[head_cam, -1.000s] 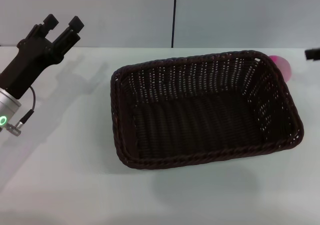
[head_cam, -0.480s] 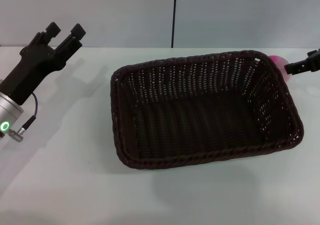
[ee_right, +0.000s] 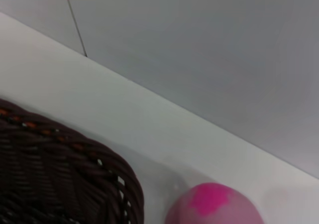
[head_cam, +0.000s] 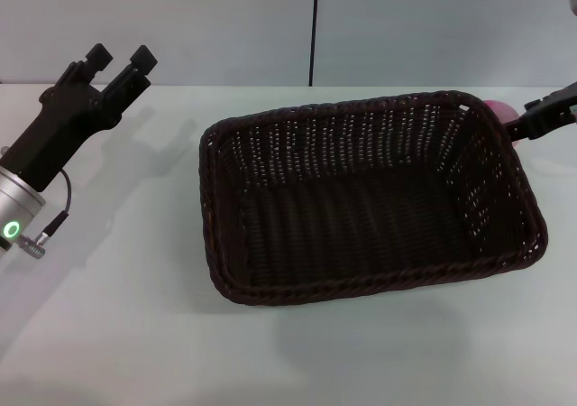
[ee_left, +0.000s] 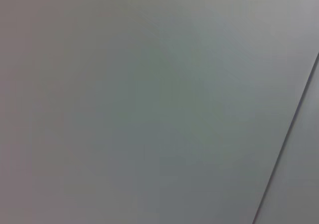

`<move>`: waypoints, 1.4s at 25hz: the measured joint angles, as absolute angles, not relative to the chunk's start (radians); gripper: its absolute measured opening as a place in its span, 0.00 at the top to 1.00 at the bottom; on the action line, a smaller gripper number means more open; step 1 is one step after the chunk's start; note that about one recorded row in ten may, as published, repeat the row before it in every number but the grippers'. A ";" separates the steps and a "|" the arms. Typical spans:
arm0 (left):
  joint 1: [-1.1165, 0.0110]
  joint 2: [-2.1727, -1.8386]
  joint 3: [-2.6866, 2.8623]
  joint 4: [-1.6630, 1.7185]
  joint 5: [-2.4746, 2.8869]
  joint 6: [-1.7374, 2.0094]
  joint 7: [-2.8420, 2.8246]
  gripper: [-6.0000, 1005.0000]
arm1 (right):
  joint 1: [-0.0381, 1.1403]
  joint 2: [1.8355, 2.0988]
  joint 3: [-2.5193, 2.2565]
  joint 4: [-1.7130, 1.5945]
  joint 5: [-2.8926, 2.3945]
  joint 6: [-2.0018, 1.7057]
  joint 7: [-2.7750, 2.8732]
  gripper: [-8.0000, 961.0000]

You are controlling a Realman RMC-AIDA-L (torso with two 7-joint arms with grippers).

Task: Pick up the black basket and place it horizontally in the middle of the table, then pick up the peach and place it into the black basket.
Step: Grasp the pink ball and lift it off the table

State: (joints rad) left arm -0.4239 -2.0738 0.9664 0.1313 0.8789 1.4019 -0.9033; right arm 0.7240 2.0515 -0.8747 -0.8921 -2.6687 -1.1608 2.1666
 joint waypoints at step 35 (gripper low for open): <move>-0.424 -2.074 0.963 0.120 0.864 1.411 -0.906 0.16 | 0.553 2.059 -0.862 -1.117 -2.294 -1.158 2.169 0.90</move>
